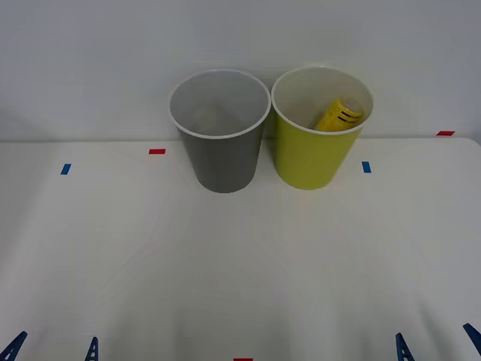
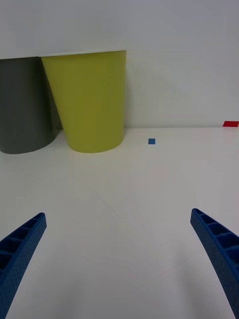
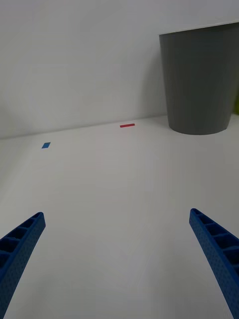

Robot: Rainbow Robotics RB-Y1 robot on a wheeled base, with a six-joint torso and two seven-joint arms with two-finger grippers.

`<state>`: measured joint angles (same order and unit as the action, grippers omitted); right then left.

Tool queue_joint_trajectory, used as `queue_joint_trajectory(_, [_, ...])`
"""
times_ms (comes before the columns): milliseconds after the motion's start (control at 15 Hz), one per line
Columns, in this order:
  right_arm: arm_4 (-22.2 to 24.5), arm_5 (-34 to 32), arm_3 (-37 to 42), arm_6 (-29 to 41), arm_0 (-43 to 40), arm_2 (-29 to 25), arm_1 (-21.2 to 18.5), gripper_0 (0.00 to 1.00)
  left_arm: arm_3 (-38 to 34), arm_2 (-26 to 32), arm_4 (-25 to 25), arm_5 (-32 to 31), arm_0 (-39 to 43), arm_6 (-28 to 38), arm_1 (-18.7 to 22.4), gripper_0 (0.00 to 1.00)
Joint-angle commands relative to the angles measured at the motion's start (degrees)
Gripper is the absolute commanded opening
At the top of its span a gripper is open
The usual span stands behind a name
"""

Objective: Put cans in the gray bin and PET bottles in the light green bin.

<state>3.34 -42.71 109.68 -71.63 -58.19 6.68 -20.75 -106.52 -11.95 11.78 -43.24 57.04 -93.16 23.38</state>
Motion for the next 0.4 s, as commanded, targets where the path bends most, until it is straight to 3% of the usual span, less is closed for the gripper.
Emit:
queue_joint_trajectory(67, [0.0,0.0,0.0,0.0,0.0,0.0,0.0,1.00,0.0,0.0,0.0,0.0,0.0,0.0,0.0,1.00])
queue_joint_trajectory(400, [0.0,0.0,0.0,0.0,0.0,0.0,0.0,1.00,0.0,0.0,0.0,0.0,0.0,0.0,0.0,1.00])
